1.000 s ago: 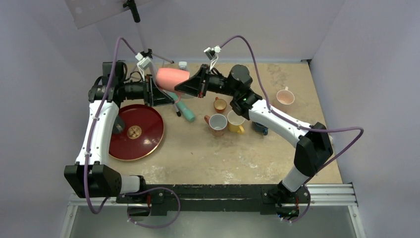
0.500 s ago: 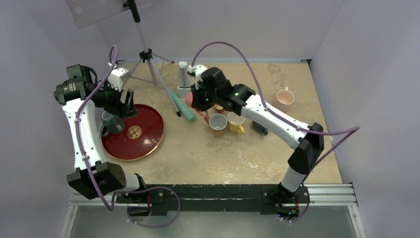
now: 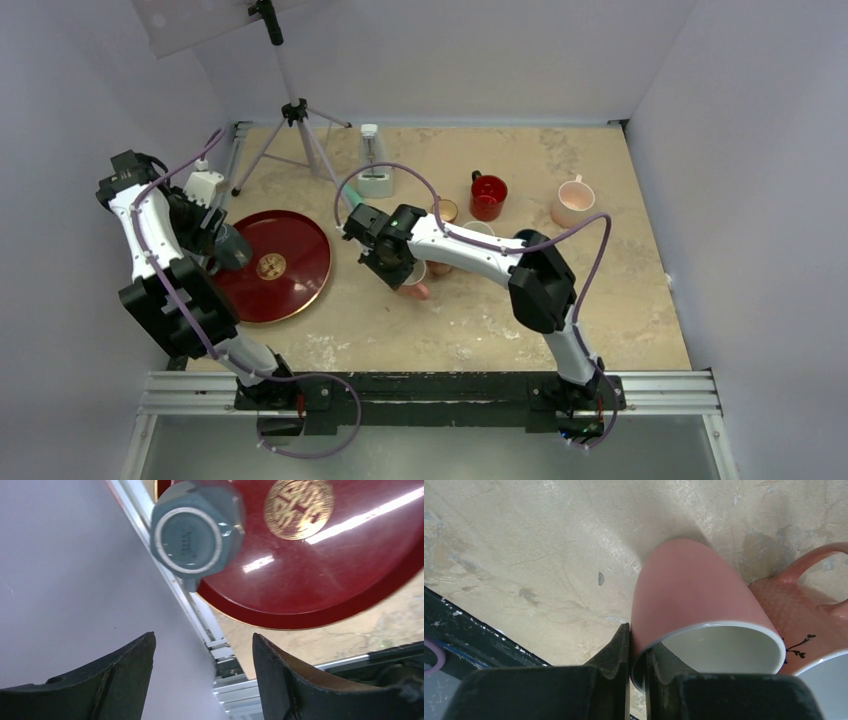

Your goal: Turn the mug right side up

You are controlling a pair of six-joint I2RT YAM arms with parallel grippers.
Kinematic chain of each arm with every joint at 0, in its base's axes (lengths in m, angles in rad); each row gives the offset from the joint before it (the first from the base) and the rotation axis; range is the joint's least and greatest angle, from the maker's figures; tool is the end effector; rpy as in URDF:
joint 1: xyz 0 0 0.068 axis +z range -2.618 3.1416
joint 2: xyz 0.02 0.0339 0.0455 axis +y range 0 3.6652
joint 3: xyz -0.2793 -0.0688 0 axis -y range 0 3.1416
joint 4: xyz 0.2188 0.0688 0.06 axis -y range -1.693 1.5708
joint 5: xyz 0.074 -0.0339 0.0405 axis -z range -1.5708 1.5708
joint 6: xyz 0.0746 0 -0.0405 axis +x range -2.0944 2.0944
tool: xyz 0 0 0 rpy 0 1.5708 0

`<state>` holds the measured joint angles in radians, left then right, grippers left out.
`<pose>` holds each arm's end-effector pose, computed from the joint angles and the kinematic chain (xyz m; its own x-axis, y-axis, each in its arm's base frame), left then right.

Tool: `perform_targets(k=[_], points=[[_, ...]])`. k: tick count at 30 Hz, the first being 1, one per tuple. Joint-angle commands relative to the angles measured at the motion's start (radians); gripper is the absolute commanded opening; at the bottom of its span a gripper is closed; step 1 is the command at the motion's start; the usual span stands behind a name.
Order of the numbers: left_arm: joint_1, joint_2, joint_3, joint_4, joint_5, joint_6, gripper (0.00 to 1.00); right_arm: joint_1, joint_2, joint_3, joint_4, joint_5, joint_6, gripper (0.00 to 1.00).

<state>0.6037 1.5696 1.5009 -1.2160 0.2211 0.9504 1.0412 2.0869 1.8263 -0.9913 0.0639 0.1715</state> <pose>0.2427 0.1475 0.2968 -0.8683 0.3655 -0.3352 0.3502 0.9305 0.1073 0.2220 0.3698 0.2171 -0.6179 -0.7185 -0.3193 -0.7568 0.6536 -0.0062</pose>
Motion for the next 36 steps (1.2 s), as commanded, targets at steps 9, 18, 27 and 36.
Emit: perform_targets(k=[9,18,27,36], points=[[0.052,0.163,-0.067,0.174,-0.064,0.176,0.80,0.013,0.045,0.125,-0.033,0.013,0.022,0.38],[0.045,0.230,-0.138,0.225,0.055,0.151,0.63,0.014,-0.005,0.163,-0.035,0.031,0.024,0.55],[0.037,0.222,-0.207,0.289,0.075,0.092,0.02,0.014,-0.069,0.186,-0.030,0.045,0.029,0.54],[0.012,0.061,-0.199,0.098,0.378,-0.083,0.00,-0.005,-0.222,0.159,0.187,0.075,0.072,0.55]])
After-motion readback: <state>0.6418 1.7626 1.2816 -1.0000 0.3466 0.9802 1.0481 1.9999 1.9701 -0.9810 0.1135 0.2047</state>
